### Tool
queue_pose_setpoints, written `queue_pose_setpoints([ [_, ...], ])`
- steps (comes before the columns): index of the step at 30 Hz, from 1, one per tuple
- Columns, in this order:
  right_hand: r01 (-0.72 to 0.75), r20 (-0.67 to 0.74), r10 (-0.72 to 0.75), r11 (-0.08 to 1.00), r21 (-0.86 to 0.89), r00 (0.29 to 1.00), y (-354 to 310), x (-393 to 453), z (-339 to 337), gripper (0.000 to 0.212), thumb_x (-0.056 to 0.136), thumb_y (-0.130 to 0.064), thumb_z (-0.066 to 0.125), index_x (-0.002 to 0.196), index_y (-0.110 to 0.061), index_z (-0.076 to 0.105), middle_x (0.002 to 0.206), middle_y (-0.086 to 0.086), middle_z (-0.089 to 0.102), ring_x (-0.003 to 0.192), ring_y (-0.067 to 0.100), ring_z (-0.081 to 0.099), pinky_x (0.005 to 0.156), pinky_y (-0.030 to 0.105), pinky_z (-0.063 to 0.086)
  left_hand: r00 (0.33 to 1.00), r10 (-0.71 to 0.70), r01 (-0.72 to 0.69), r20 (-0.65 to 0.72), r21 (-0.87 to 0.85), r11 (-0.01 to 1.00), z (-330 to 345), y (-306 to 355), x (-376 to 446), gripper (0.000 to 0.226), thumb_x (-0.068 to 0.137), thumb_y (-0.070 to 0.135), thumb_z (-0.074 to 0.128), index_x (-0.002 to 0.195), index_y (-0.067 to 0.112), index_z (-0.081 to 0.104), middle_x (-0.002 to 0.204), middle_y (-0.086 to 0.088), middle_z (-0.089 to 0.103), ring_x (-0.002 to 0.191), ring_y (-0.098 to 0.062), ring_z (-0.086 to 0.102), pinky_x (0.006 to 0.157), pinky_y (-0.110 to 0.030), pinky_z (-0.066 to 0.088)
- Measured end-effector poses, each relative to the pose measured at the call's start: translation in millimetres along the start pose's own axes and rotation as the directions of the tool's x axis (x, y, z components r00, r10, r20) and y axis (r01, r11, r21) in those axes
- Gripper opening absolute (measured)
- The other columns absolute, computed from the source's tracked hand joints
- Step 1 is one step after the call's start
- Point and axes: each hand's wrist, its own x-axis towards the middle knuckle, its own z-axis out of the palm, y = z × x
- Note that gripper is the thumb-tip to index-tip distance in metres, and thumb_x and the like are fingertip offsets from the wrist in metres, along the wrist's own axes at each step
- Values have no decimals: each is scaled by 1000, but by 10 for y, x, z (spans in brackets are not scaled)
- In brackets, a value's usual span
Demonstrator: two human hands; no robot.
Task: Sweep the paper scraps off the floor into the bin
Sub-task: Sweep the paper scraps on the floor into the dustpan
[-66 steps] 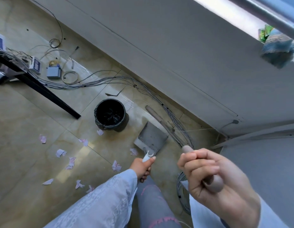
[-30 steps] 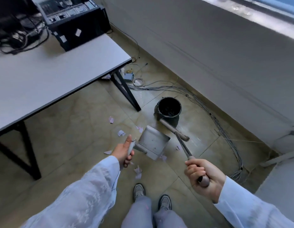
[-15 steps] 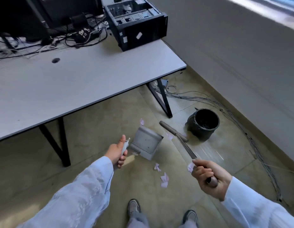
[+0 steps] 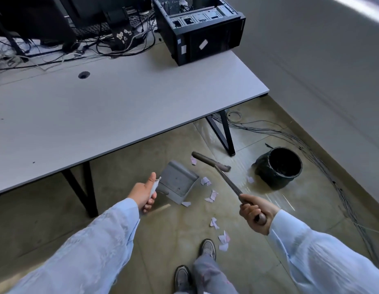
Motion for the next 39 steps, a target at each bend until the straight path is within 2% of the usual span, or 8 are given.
queue_pose_setpoints([
  [10, 1, 23, 1, 999, -50, 1000, -840, 635, 441, 42, 97, -26, 47, 58, -15, 32, 30, 0, 37, 16, 7, 33, 21, 7, 24, 996, 30, -17, -90, 136, 991, 35, 332, 812, 72, 91, 67, 37, 53, 7, 47, 35, -1, 38, 30, -16, 32, 40, -20, 29],
  [16, 53, -26, -53, 998, 15, 998, -1380, 1102, 880, 34, 97, -29, 48, 69, -12, 38, 36, 2, 37, 18, 6, 34, 21, 8, 27, 998, -3, 12, -59, 147, 989, -4, 452, 1481, 71, 90, 68, 37, 55, 8, 48, 35, 0, 38, 33, -17, 33, 41, -20, 29],
  [21, 95, -107, -94, 995, 3, 990, -1572, 1460, 1071, 35, 99, -31, 43, 70, -12, 38, 53, -2, 32, 17, 6, 32, 22, 7, 26, 1000, -15, 16, -4, 155, 988, -4, 394, 1869, 70, 91, 67, 37, 56, 8, 48, 38, -1, 37, 32, -16, 31, 39, -18, 27],
  [25, 116, -167, -114, 993, 7, 979, -1569, 1697, 1221, 30, 98, -29, 45, 73, -13, 40, 45, 1, 36, 18, 7, 34, 24, 7, 30, 999, -27, 23, 23, 180, 983, -6, 358, 2108, 70, 90, 68, 37, 56, 8, 48, 38, 0, 38, 32, -16, 32, 40, -19, 29],
  [29, 106, -227, -134, 985, -133, 965, -1552, 1802, 1370, 20, 95, -23, 48, 82, -8, 43, 56, 5, 43, 18, 8, 38, 26, 9, 36, 999, -35, 29, 33, 181, 983, 6, 393, 2273, 71, 90, 68, 37, 55, 8, 48, 39, -1, 38, 32, -16, 32, 40, -19, 29],
  [32, 63, -301, -174, 937, -345, 938, -1564, 1813, 1422, 23, 95, -15, 44, 73, -8, 42, 62, 4, 38, 16, 10, 36, 30, 7, 36, 998, -40, 30, 50, 191, 981, -15, 440, 2339, 71, 90, 69, 37, 55, 8, 48, 41, -2, 39, 33, -17, 33, 41, -20, 30],
  [36, -28, -342, -193, 836, -547, 920, -1679, 1809, 1511, 22, 91, -9, 35, 69, -12, 34, 42, 2, 35, 19, 12, 31, 39, 7, 23, 996, -49, 35, 68, 189, 981, -39, 501, 2400, 71, 90, 69, 37, 56, 8, 49, 41, -2, 40, 34, -17, 34, 40, -20, 30],
  [39, -61, -364, -201, 801, -596, 910, -1764, 1824, 1550, 24, 94, -18, 43, 71, -13, 39, 33, 1, 37, 22, 11, 35, 46, 9, 24, 996, -40, 24, 78, 188, 982, -33, 550, 2448, 72, 90, 69, 36, 56, 8, 49, 41, -1, 40, 35, -17, 34, 41, -21, 30],
])
